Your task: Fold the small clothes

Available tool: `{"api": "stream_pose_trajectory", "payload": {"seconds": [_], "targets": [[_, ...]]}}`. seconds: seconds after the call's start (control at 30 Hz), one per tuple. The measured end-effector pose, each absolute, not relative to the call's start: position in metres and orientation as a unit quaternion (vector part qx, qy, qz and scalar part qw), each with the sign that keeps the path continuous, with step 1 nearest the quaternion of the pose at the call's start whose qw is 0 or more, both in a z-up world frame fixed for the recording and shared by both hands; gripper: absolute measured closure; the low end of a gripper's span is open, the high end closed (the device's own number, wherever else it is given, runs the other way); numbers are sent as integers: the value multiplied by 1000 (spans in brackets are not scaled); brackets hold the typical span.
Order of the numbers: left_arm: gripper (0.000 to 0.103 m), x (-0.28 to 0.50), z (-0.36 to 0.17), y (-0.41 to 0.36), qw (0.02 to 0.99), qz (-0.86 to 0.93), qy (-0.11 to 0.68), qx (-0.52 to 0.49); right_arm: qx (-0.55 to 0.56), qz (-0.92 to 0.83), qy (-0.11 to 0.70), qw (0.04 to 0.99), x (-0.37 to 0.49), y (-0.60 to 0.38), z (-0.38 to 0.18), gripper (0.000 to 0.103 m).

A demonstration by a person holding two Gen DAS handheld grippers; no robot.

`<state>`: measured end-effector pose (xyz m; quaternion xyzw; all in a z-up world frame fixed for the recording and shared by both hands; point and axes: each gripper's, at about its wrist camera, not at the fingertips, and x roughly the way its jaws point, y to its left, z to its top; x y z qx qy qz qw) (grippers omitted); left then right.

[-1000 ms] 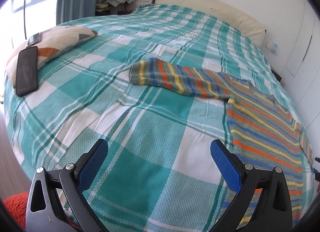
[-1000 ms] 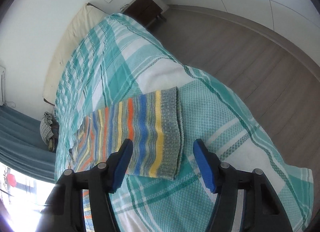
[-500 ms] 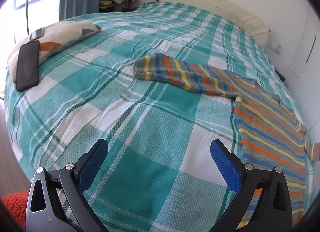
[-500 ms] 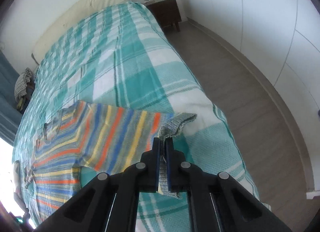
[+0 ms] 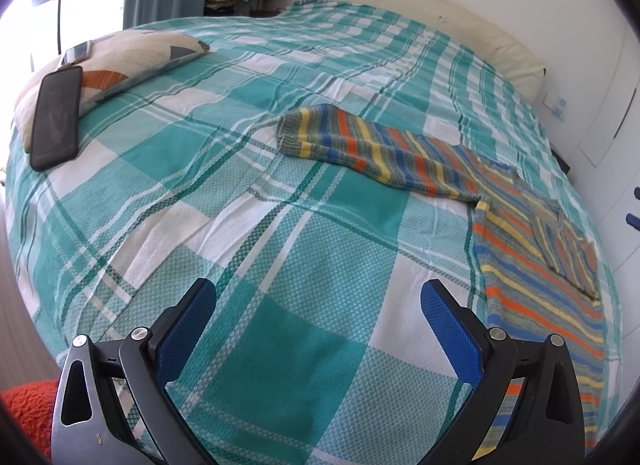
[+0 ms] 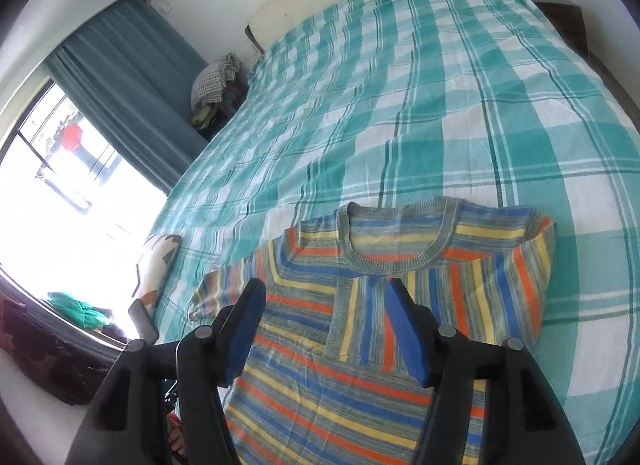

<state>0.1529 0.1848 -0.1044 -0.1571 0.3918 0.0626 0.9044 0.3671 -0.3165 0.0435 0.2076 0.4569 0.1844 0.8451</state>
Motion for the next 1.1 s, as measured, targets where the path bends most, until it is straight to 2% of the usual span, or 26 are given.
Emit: {"api": "stream_pose_trajectory", "payload": {"seconds": [0.13, 0.23, 0.27, 0.3, 0.33, 0.4, 0.47, 0.57, 0.67, 0.9, 1.1], "targets": [[1, 159, -109, 180, 901, 61, 401, -153, 235, 159, 504, 816, 367, -338, -7, 41], [1, 159, -110, 175, 902, 59, 405, -140, 219, 66, 552, 802, 367, -366, -67, 42], [1, 158, -110, 173, 902, 58, 405, -135, 199, 10, 572, 795, 362, -381, -87, 49], [1, 158, -110, 172, 903, 56, 406, -132, 195, -25, 579, 791, 355, -396, -99, 63], [1, 158, -111, 170, 903, 55, 407, -128, 207, -35, 566, 797, 347, -408, -99, 82], [1, 159, -111, 167, 904, 54, 408, -119, 217, -47, 528, 819, 327, -421, -82, 74], [1, 163, -112, 163, 904, 51, 408, -112, 212, -19, 497, 841, 303, -423, -60, 51], [1, 164, -114, 158, 904, 43, 412, -104, 138, -14, 470, 872, 260, -415, -39, 40], [1, 163, -115, 152, 905, 36, 415, -86, 90, -30, 455, 886, 211, -412, -40, 38], [1, 165, -126, 152, 896, 40, 434, -83, 79, -84, 434, 894, 116, -415, -62, 38], [1, 168, -141, 140, 890, 51, 451, -47, 74, -108, 409, 903, 74, -402, -63, 37]]}}
